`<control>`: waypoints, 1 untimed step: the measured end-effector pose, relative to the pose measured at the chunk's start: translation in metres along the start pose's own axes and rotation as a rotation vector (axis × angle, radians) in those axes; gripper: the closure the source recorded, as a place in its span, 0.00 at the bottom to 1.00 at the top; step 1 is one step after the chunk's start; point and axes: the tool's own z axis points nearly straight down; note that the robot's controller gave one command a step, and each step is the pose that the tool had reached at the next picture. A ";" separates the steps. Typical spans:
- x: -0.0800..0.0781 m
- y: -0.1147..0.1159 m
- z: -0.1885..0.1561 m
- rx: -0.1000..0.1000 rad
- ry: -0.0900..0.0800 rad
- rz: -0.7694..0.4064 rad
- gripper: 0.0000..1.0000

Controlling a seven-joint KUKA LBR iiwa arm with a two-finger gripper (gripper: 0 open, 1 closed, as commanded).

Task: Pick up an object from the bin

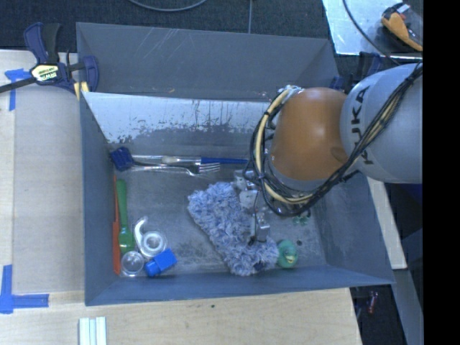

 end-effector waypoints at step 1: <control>-0.019 0.023 0.027 -0.003 -0.008 -0.118 0.00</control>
Offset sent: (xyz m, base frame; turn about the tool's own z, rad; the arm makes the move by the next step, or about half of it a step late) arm -0.0378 -0.0118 -0.0319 -0.0213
